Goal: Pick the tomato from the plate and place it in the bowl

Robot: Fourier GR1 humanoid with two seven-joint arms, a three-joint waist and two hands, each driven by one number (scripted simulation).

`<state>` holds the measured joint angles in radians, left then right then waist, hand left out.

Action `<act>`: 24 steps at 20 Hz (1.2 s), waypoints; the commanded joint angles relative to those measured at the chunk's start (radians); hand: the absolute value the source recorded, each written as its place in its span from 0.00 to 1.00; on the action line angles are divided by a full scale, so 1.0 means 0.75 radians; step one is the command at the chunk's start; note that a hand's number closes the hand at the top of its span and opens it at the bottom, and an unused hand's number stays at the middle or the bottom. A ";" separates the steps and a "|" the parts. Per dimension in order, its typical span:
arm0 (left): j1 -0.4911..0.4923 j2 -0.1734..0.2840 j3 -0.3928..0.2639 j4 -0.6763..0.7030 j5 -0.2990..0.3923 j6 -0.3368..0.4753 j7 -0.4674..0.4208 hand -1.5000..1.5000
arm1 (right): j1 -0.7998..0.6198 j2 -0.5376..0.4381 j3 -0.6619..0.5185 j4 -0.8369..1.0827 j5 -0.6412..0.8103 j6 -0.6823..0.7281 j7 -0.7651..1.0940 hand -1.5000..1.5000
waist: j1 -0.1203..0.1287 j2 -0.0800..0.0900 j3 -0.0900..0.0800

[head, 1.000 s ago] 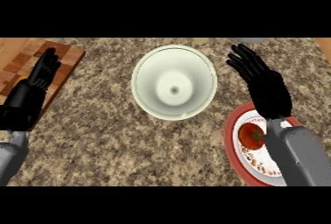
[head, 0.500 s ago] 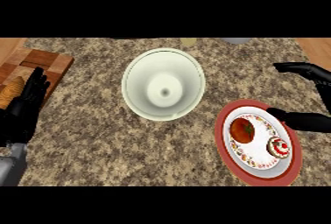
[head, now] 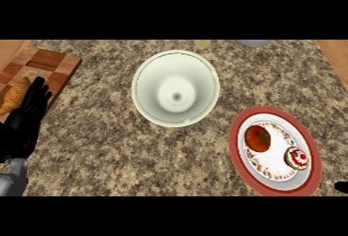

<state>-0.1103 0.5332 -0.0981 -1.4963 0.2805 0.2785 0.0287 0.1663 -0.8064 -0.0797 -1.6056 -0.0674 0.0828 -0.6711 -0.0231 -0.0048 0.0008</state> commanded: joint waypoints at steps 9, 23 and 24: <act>-0.055 -0.054 0.020 -0.035 -0.088 -0.032 0.082 0.50 | -0.197 -0.176 -0.122 -0.300 -0.030 0.192 0.545 0.00 | 0.040 0.006 -0.003; -0.041 -0.122 0.054 0.054 -0.110 -0.091 -0.009 0.50 | -0.533 -0.229 0.315 -0.181 0.299 0.526 0.821 0.00 | 0.055 0.012 -0.002; -0.053 -0.117 0.054 0.046 -0.123 -0.090 0.018 0.50 | -0.551 -0.213 0.330 -0.187 0.312 0.557 0.830 0.00 | 0.050 0.010 -0.002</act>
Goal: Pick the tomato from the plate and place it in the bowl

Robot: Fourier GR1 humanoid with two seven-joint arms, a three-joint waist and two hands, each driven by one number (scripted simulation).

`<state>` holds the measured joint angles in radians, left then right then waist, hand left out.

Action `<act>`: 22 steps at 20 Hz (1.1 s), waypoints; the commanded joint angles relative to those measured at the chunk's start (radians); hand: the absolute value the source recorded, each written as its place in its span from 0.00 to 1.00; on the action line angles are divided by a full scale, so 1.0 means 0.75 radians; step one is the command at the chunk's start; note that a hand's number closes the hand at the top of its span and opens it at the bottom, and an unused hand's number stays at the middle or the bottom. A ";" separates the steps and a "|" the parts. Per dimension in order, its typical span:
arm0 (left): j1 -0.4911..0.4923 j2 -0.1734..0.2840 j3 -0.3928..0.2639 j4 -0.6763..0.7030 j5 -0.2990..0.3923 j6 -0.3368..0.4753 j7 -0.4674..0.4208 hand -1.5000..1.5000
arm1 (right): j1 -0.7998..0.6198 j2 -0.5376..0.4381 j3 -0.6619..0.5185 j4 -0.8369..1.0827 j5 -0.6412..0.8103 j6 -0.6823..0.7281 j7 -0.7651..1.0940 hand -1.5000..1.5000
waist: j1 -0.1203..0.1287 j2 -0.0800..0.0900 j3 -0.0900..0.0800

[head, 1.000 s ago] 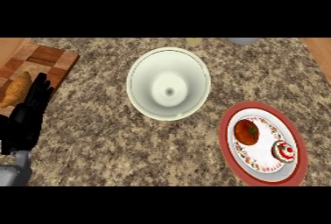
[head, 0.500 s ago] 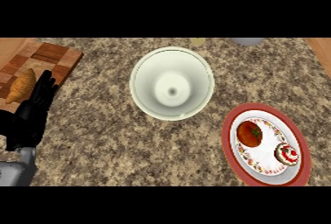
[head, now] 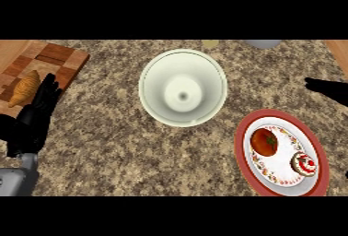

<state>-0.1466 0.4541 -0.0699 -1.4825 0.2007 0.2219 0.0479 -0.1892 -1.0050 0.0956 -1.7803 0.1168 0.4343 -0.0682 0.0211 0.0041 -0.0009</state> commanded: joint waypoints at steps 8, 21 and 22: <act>-0.023 -0.048 0.033 -0.011 -0.038 -0.008 0.046 0.50 | -0.197 0.072 0.217 0.175 0.248 0.299 0.071 0.00 | -0.015 -0.002 0.001; -0.020 -0.063 0.140 0.030 -0.091 -0.114 0.019 0.50 | -0.158 0.420 0.259 0.219 0.725 0.015 -0.010 0.00 | -0.024 -0.004 0.001; 0.048 -0.098 0.106 -0.090 -0.118 -0.065 0.082 0.50 | -0.060 0.397 0.261 0.153 0.743 0.034 0.007 0.00 | -0.026 -0.006 0.001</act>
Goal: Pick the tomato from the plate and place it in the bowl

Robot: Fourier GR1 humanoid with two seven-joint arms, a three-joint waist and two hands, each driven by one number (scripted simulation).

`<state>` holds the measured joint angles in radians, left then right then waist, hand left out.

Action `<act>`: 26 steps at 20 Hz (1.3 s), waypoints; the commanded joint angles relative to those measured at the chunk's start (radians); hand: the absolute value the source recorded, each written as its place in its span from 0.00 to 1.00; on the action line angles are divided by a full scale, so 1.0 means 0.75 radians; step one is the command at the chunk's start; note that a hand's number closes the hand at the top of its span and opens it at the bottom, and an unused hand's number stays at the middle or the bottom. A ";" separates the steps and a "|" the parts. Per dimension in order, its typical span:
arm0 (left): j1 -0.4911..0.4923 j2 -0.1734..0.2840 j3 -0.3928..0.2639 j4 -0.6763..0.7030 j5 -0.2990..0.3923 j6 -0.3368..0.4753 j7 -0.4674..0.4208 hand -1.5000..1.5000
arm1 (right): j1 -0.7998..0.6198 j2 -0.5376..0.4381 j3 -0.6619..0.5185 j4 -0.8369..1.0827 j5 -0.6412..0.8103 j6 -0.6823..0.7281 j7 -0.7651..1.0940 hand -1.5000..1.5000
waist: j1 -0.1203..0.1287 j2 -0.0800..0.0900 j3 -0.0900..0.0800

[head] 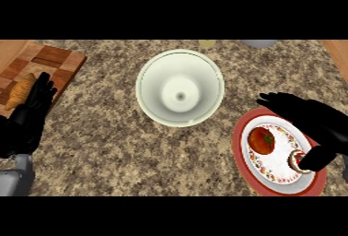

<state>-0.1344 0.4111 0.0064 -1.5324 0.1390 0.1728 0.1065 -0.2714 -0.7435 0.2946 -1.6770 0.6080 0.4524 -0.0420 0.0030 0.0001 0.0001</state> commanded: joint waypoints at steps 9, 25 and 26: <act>-0.030 -0.080 0.044 0.000 -0.088 -0.042 0.048 0.50 | 0.079 0.177 -0.021 0.212 0.267 -0.050 -0.173 0.00 | -0.002 0.000 0.000; -0.055 -0.134 0.122 0.020 -0.148 -0.119 0.011 0.50 | 0.006 0.480 0.007 0.427 0.479 -0.026 -0.170 1.00 | 0.001 0.002 0.000; -0.048 -0.146 0.135 0.050 -0.165 -0.121 -0.005 0.50 | 0.049 0.371 -0.056 0.247 0.454 0.057 -0.237 1.00 | -0.006 -0.001 0.000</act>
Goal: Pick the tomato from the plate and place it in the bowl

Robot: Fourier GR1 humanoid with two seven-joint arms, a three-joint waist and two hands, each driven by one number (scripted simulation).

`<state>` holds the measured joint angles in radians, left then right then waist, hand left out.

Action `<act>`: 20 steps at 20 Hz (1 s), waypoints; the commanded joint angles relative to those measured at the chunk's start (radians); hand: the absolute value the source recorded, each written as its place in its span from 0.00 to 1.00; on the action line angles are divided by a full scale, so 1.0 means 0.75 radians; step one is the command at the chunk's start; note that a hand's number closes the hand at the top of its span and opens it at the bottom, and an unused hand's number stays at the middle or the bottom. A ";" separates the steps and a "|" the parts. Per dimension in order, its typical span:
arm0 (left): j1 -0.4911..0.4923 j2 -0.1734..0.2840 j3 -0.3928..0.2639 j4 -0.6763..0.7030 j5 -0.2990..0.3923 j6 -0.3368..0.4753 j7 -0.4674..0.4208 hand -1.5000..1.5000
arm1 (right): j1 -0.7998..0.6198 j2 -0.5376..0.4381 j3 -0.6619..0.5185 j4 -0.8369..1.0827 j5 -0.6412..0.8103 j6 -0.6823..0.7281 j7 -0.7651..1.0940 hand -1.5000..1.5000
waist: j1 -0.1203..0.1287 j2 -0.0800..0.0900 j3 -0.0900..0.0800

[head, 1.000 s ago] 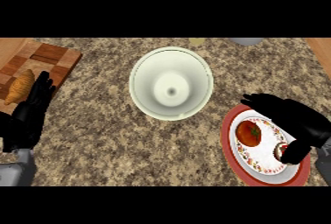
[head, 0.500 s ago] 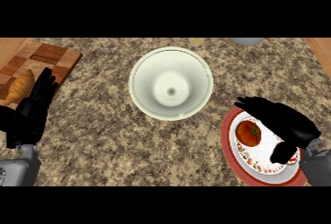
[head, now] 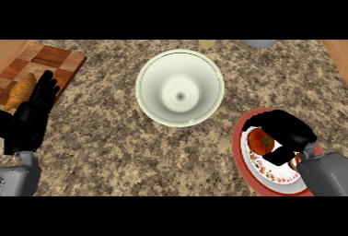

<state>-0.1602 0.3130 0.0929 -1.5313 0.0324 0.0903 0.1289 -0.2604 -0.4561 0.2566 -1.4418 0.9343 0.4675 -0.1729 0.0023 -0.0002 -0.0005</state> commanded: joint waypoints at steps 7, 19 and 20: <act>0.002 0.030 0.108 0.036 0.028 -0.108 -0.012 0.50 | -0.096 0.078 -0.059 0.177 0.070 -0.043 -0.185 1.00 | 0.000 0.001 0.001; -0.009 -0.054 0.018 0.005 -0.058 -0.049 -0.011 0.50 | -0.197 0.594 0.134 0.089 0.257 -0.174 0.578 1.00 | 0.060 0.005 -0.005; 0.000 -0.064 -0.003 -0.013 -0.050 -0.066 -0.002 0.50 | -0.217 0.597 0.153 0.109 0.226 -0.165 0.667 1.00 | 0.091 0.005 -0.005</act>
<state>-0.1578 0.2692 0.1072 -1.5451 -0.0100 0.0610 0.1362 -0.3694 -0.1334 0.2856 -1.3809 1.0853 0.3465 0.0685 0.0279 0.0007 -0.0024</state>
